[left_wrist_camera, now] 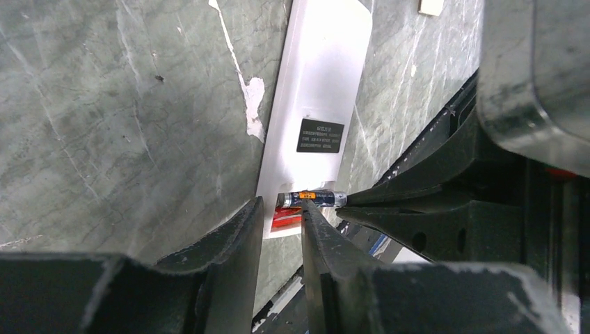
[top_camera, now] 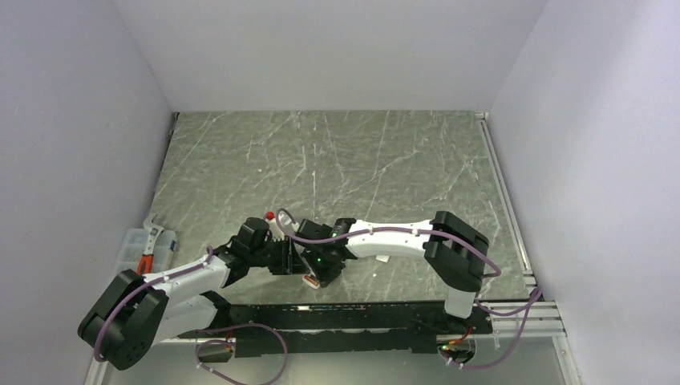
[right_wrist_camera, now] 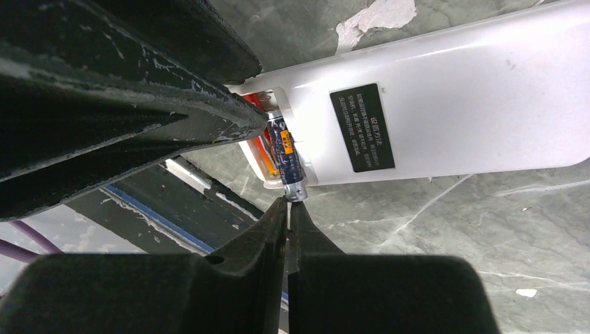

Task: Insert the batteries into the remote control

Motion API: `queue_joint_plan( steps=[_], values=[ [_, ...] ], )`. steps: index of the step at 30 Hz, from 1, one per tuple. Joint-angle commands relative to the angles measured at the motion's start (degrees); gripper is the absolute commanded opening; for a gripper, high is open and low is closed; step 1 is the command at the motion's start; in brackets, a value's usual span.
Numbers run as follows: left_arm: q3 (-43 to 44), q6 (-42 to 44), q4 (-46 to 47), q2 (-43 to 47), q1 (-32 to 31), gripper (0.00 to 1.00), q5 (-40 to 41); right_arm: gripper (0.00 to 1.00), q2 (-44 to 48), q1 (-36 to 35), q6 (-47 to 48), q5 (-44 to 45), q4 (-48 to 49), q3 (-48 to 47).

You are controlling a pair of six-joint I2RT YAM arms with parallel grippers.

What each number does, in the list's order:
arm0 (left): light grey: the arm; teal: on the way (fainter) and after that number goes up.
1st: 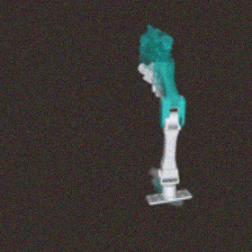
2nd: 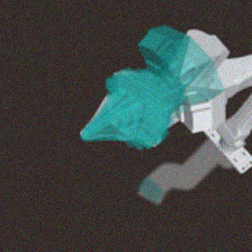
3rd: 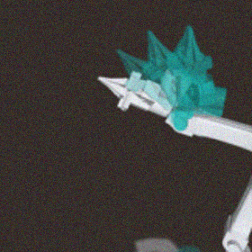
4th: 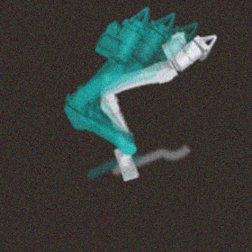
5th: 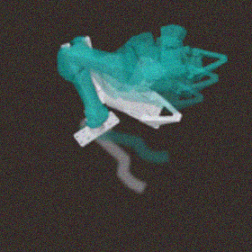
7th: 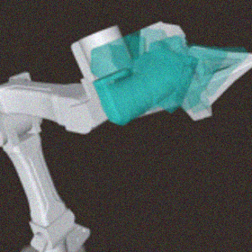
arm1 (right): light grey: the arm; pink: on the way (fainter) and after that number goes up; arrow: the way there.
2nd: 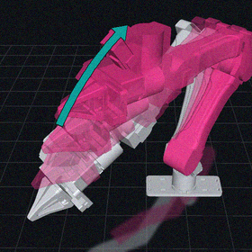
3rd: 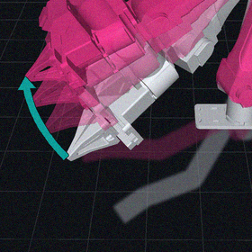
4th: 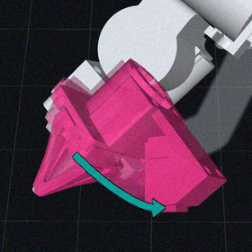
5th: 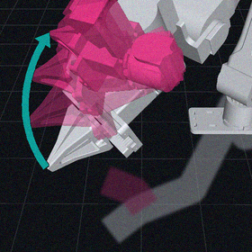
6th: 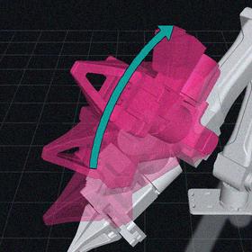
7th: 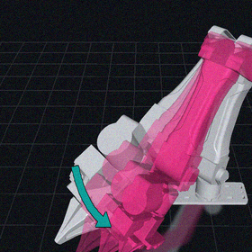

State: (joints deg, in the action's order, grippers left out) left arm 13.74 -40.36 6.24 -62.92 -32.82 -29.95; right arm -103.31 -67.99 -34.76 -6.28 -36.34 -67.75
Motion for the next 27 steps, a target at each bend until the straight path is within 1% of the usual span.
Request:
queue_joint_plan(
  steps=[1,27],
  values=[
    [0.1,-0.6,2.3,-0.1,-0.2,0.31,-1.5,0.07,-0.6,-0.2,-0.4,0.7,1.4,-2.2],
    [-1.0,-1.9,4.6,-1.0,-0.7,0.30,-2.5,0.06,-2.6,0.1,0.3,-0.1,2.1,-4.9]
  ],
)
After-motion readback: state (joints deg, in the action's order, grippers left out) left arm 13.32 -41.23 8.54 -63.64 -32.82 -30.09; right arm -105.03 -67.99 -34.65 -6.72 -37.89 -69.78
